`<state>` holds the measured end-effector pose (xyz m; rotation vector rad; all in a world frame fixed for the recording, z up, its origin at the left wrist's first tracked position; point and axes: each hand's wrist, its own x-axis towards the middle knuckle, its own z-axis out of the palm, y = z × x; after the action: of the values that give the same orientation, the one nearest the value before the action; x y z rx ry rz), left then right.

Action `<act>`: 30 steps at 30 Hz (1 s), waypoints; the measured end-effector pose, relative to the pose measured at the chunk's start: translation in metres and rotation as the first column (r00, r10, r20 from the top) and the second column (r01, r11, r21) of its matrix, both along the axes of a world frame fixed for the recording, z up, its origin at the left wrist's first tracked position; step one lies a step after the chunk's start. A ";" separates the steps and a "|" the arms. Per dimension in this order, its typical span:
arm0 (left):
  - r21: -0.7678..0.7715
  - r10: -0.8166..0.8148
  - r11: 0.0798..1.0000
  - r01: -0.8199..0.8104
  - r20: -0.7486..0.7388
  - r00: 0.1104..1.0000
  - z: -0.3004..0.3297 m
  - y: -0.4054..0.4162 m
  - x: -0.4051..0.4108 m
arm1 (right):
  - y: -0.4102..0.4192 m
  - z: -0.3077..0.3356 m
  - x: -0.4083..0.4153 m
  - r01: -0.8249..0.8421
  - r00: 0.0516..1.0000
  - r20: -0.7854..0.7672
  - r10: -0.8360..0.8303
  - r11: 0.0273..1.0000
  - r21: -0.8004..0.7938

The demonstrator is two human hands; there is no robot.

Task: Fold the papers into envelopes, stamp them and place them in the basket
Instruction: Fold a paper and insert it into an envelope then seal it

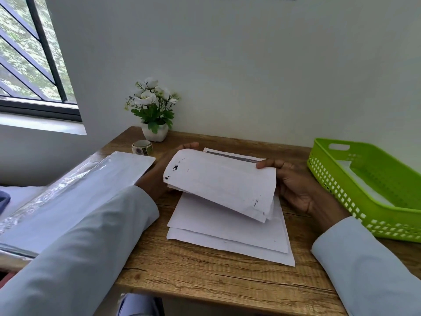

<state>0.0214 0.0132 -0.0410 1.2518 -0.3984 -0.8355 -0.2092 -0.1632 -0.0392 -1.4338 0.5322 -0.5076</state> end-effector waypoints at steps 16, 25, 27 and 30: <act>-0.148 -0.122 0.981 0.129 0.055 0.991 0.002 -0.006 -0.013 | -0.009 0.012 -0.004 0.173 0.963 0.166 -0.213 0.959 0.225; -0.065 -0.272 0.958 0.281 0.114 0.955 0.003 0.001 -0.016 | 0.005 0.005 0.003 0.134 0.963 0.231 -0.136 0.991 0.025; -0.015 -0.285 0.956 0.291 0.169 0.944 0.002 0.000 -0.017 | 0.003 0.005 0.001 0.152 0.960 0.238 -0.150 0.988 0.010; -0.090 -0.152 0.981 0.170 0.181 0.972 0.001 -0.003 -0.016 | 0.002 0.007 -0.004 0.131 0.977 0.178 -0.115 0.988 -0.080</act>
<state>0.0054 0.0102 -0.0397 1.2096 -0.6836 -0.8340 -0.2130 -0.1611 -0.0324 -1.4334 0.4652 -0.7569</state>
